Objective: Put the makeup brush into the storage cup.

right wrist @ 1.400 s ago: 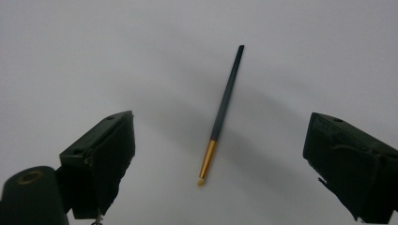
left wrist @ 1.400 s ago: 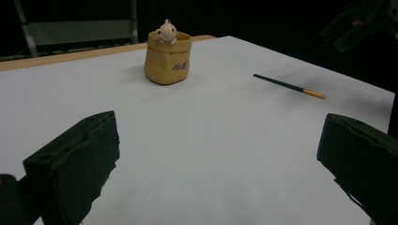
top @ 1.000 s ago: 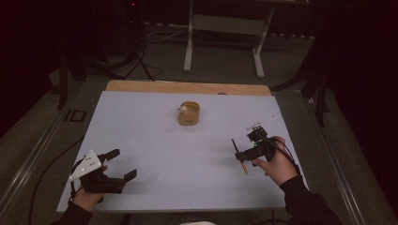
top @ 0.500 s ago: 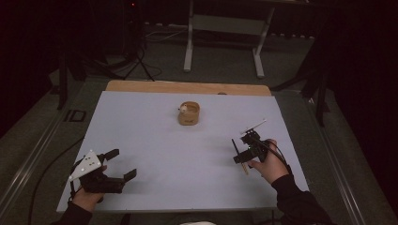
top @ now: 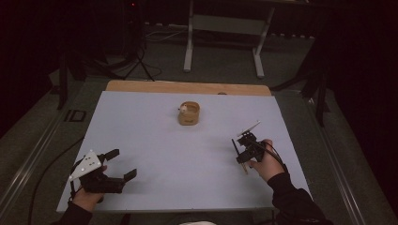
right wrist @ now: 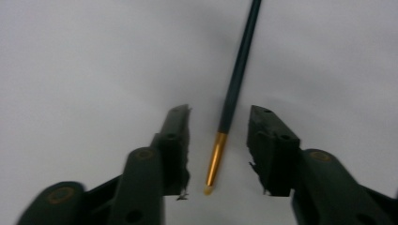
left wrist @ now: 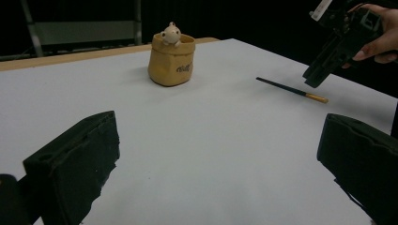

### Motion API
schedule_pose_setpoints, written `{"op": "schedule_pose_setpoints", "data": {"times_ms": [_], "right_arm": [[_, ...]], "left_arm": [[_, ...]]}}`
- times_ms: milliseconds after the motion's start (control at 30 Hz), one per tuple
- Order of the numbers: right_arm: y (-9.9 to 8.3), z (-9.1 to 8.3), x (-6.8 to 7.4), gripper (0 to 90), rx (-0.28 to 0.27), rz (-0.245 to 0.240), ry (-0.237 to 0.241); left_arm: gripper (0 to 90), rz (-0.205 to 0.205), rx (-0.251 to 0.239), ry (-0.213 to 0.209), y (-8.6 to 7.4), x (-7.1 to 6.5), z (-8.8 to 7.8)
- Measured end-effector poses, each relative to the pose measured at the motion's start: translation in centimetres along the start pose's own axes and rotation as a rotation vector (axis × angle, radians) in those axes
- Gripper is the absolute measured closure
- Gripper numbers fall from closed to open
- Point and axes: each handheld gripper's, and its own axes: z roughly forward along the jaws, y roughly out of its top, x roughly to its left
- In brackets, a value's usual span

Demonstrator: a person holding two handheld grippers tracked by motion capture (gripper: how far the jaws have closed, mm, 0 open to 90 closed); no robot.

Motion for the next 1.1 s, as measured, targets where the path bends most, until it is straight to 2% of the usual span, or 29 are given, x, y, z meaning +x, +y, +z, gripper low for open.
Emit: {"op": "schedule_pose_setpoints", "data": {"times_ms": [233, 500, 700, 800, 867, 967, 1100], "right_arm": [[0.0, 0.8, -0.3, 67.1, 0.018, 0.015, -0.010], [0.0, 1.7, -0.5, 69.0, 0.023, 0.018, -0.027], [0.0, 2.3, -0.7, 72.7, 0.034, 0.040, -0.009], [0.0, 2.7, -0.6, 76.2, 0.042, 0.044, -0.016], [-0.1, 2.8, -0.6, 76.7, 0.046, 0.040, -0.021], [-0.1, 2.8, -0.5, 82.6, 0.054, 0.035, -0.031], [0.1, 2.8, -0.6, 83.4, 0.073, 0.022, -0.028]], "left_arm": [[0.3, 0.007, 0.002, 0.003, 0.0, 0.0, 0.0], [0.3, 0.006, 0.002, 0.001, 0.0, 0.0, 0.0], [0.3, 0.017, 0.010, 0.003, 0.0, -0.1, 0.1], [0.3, 0.013, 0.008, 0.004, 0.0, 0.0, 0.0], [0.3, 0.012, 0.007, 0.003, 0.0, 0.0, 0.0], [0.3, 0.013, 0.010, 0.002, 0.0, 0.0, 0.0], [0.3, 0.013, 0.011, 0.005, -0.1, 0.0, 0.0]]}}
